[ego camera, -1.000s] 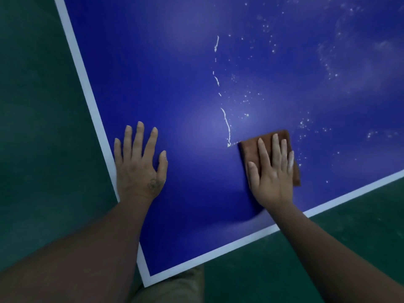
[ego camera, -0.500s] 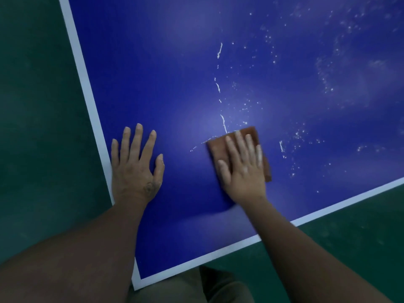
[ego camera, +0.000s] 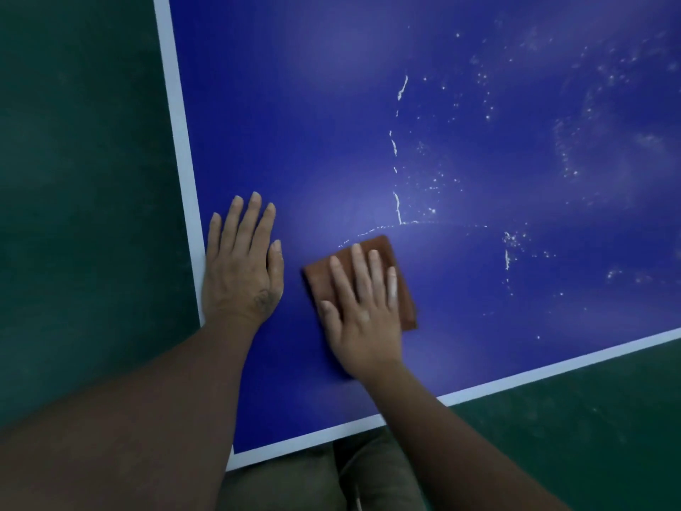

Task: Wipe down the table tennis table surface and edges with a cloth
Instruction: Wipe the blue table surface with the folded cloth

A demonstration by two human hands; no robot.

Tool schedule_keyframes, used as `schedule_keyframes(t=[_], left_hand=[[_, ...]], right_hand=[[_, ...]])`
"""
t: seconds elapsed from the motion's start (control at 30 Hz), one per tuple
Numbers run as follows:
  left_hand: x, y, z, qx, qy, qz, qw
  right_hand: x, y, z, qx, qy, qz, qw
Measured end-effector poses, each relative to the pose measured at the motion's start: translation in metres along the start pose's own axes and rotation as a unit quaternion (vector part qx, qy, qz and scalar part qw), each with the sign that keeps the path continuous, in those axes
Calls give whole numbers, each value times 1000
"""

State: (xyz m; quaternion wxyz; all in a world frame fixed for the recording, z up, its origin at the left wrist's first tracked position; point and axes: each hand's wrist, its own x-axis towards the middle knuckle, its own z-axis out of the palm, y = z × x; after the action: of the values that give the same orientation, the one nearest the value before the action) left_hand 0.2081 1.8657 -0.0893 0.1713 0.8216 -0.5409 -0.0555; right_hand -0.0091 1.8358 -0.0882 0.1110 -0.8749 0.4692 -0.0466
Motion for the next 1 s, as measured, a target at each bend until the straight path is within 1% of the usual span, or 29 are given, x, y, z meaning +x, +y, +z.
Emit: schedule_keyframes(t=[0.03, 0.1, 0.23, 0.3, 0.4, 0.47, 0.53, 0.67, 0.77, 0.83, 0.9, 1.0], left_hand=[[0, 0, -1, -1, -1, -4, 1000], [0, 1, -1, -1, 0, -7, 1000], [0, 1, -1, -8, -1, -5, 1000], [0, 1, -2, -9, -1, -6, 1000], [1, 3, -3, -11, -2, -10, 1000], [1, 3, -4, -10, -3, -11, 1000], [1, 3, -5, -9, -2, -9, 1000], [0, 2, -5, -15, 1, -8, 1000], [1, 2, -4, -13, -2, -8, 1000], [1, 2, -3, -9, -7, -6, 1000], [0, 1, -1, -5, -6, -4, 1000], [0, -1, 1, -7, 4, -3, 1000]], right_hand=[[7, -11, 4, 6, 1, -10, 1000], [28, -12, 4, 13, 14, -11, 1000], [73, 42, -14, -10, 29, 2, 1000], [86, 78, -26, -19, 20, 44, 999], [98, 122, -42, -27, -4, 157, 987], [97, 130, -46, -12, -9, 222, 975], [86, 120, -43, -15, -4, 236, 972], [45, 65, -23, -46, 34, 175, 983], [27, 17, -3, -55, 33, 89, 994], [33, -3, 5, -41, 33, 37, 998], [53, -9, 7, -20, 41, 10, 999], [94, 11, -1, -5, 47, -10, 999]])
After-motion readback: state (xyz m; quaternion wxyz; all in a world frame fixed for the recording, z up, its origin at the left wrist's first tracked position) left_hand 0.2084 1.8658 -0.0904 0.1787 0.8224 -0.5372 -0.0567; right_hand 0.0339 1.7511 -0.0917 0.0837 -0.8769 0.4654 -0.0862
